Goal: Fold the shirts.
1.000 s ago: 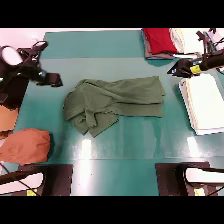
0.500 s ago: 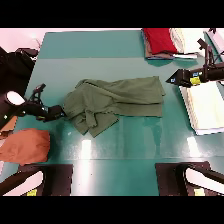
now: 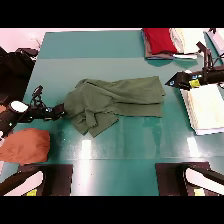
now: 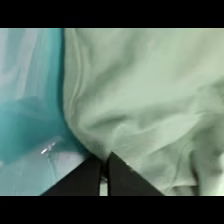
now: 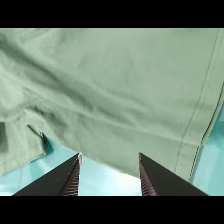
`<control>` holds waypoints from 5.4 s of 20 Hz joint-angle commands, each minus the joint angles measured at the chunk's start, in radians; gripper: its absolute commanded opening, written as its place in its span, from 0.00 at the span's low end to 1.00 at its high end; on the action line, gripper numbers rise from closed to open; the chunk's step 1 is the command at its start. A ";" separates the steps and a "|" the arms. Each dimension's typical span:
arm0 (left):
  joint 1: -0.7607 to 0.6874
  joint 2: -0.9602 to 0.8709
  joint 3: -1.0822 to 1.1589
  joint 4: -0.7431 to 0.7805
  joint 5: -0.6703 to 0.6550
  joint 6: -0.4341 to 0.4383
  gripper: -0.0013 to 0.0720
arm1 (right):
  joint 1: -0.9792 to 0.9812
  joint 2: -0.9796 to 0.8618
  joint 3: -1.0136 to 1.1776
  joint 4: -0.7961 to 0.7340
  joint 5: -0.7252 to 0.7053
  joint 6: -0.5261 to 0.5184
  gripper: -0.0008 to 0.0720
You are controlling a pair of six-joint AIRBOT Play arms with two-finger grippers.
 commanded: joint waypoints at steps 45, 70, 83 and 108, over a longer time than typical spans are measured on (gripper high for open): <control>0.000 0.290 1.480 0.140 -0.312 -0.115 0.05 | -0.376 0.253 0.840 0.200 0.138 -0.027 0.04; 0.008 -0.534 0.950 0.185 -0.527 -0.010 0.06 | -0.004 -0.442 0.468 -0.160 0.106 0.013 0.04; -0.045 -0.496 0.729 0.333 -0.545 -0.082 0.73 | 0.004 -0.271 0.026 -0.233 -0.029 0.015 0.57; -0.045 0.269 -0.242 0.192 -0.325 -0.219 0.73 | 0.004 0.091 -0.078 -0.156 -0.047 0.014 0.60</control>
